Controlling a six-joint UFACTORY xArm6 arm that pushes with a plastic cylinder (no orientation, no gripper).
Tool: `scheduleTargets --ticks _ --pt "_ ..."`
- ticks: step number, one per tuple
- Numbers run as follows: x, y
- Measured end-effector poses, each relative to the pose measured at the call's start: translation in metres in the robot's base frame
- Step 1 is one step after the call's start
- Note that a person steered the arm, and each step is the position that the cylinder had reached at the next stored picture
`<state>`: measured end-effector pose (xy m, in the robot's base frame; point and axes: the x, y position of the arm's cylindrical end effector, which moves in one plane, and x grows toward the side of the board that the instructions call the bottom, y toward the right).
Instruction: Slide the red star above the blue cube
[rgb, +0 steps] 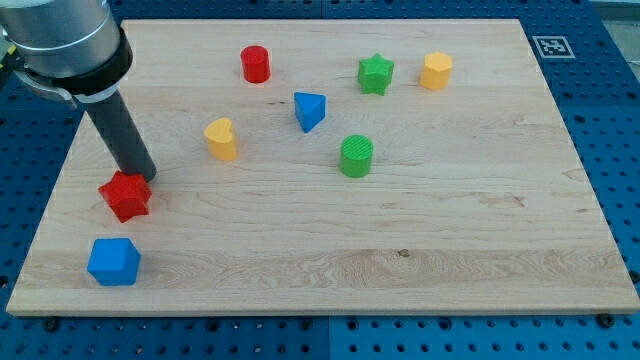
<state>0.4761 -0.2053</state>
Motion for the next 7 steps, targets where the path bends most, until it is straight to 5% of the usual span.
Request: scheduleTargets --ticks 7 --pt "0.042 0.001"
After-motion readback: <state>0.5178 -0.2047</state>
